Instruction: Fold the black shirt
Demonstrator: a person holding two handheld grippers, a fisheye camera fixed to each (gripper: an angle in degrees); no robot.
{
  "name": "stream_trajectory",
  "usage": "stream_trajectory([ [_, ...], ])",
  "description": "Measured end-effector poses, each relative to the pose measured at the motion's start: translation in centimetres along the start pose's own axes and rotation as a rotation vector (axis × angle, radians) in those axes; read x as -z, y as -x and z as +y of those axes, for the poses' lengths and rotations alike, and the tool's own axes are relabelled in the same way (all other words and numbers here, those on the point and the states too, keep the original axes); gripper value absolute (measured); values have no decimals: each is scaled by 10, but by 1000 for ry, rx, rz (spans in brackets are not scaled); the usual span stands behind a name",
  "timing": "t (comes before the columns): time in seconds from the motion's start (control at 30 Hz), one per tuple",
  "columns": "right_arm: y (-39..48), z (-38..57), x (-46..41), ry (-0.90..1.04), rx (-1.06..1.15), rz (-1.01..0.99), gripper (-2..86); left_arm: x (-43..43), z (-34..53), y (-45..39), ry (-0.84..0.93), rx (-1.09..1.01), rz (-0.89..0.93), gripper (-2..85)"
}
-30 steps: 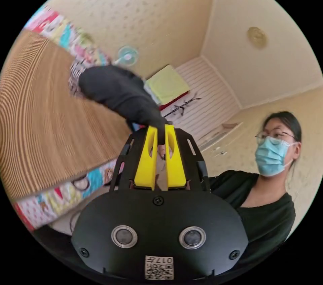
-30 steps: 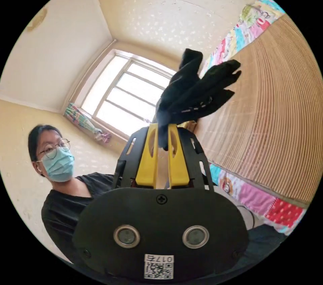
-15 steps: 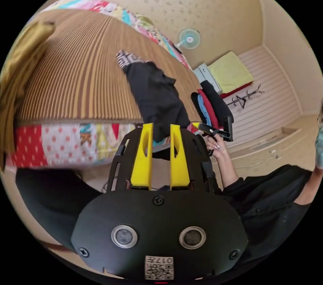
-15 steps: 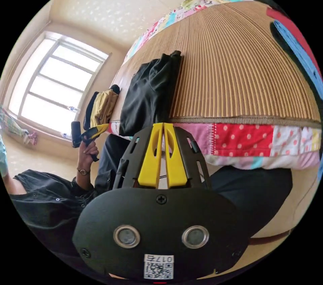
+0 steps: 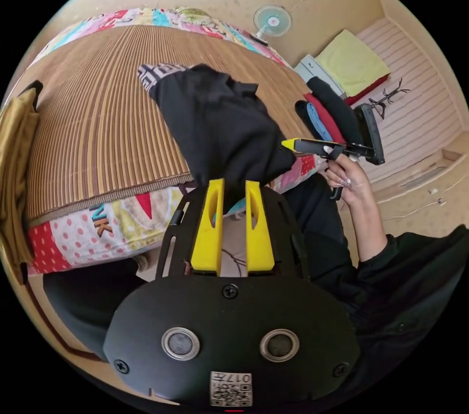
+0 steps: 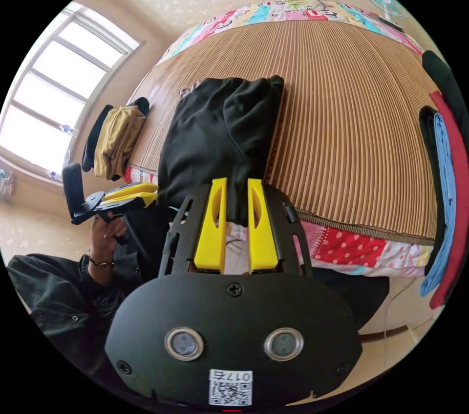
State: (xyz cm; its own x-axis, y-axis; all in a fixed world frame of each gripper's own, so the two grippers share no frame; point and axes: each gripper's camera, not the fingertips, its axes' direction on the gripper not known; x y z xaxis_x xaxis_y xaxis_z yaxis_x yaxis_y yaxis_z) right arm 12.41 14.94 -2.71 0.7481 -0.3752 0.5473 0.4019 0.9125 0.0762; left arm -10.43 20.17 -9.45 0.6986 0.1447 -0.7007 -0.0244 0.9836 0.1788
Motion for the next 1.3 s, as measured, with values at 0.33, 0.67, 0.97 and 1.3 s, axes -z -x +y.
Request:
stream_trajectory([
  [0.33, 17, 2, -38, 142, 7, 76, 52, -51, -7, -9, 206, -40, -15, 80],
  [0.67, 4, 0, -30, 164, 54, 9, 31, -47, 7, -3, 198, 1, -43, 44],
  [0.97, -23, -1, -30, 131, 16, -145, 47, -11, 4, -15, 113, -35, 140, 76],
  [1.3, -14, -80, -11, -18, 47, -93, 87, -46, 22, -26, 85, -167, -30, 69],
])
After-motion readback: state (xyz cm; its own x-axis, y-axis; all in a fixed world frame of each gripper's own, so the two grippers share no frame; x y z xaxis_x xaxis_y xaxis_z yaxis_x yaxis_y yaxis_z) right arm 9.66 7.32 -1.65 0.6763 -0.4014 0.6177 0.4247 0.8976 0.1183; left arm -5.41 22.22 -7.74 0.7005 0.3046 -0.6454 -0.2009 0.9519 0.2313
